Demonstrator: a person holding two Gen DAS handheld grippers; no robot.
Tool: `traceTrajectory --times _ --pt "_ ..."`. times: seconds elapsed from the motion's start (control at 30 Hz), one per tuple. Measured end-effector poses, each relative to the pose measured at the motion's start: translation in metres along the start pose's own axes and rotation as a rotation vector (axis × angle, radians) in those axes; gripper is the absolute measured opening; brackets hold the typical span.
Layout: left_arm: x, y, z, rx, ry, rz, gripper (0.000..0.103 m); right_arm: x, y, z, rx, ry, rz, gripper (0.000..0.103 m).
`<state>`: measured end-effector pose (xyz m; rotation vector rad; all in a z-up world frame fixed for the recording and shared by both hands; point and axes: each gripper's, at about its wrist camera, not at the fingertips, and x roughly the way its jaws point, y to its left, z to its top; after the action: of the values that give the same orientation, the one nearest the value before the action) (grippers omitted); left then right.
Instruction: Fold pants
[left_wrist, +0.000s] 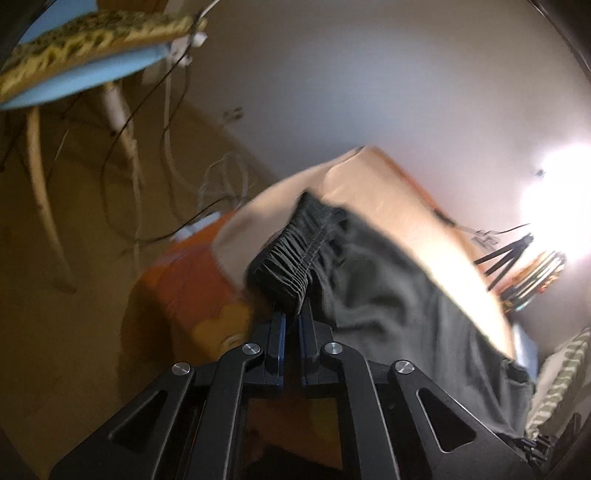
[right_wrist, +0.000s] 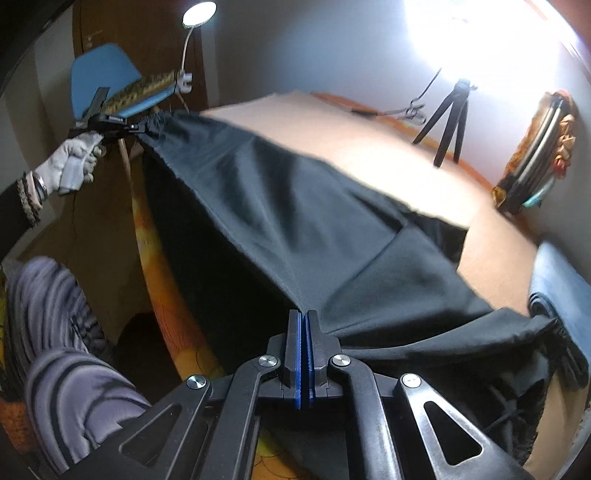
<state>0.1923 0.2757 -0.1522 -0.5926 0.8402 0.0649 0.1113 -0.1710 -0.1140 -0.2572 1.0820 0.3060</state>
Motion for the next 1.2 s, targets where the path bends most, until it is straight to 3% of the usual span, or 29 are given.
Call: traceTrajectory --times 0.07,0.17,0.27,0.33,0.47,0.6,0.7,0.8,0.9,1.03,1.2 --pt "0.000 0.002 -0.002 0.000 0.010 0.010 0.010 0.006 -0.002 -0.003 0.014 0.013 0.006 0.000" --pt "-0.008 -0.001 -0.002 0.033 0.003 0.057 0.022 0.012 -0.001 -0.010 0.009 0.035 0.012 0.000" --pt "-0.022 -0.005 0.000 0.061 -0.013 0.098 0.030 0.013 -0.005 -0.017 0.031 0.044 0.037 0.009" --pt "-0.033 -0.008 0.002 0.075 -0.031 0.113 0.030 0.004 -0.009 -0.022 0.076 0.013 0.052 0.029" --pt "-0.061 -0.035 0.004 0.164 -0.087 0.106 0.030 -0.027 -0.024 -0.037 0.203 -0.087 0.092 0.036" --pt "-0.082 -0.085 -0.002 0.285 -0.107 0.031 0.030 -0.062 -0.046 -0.060 0.343 -0.185 0.069 0.046" --pt "-0.090 -0.133 -0.014 0.390 -0.098 -0.048 0.030 -0.083 -0.072 -0.081 0.457 -0.231 0.047 0.046" --pt "-0.090 -0.181 -0.030 0.478 -0.064 -0.135 0.031 -0.099 -0.102 -0.104 0.565 -0.257 0.004 0.046" --pt "-0.083 -0.226 -0.047 0.551 -0.023 -0.215 0.050 -0.112 -0.128 -0.120 0.641 -0.271 -0.030 0.050" --pt "-0.065 -0.281 -0.072 0.614 0.052 -0.318 0.051 -0.122 -0.156 -0.129 0.717 -0.278 -0.071 0.062" --pt "-0.046 -0.351 -0.124 0.737 0.146 -0.412 0.051 -0.128 -0.196 -0.120 0.804 -0.305 -0.086 0.066"
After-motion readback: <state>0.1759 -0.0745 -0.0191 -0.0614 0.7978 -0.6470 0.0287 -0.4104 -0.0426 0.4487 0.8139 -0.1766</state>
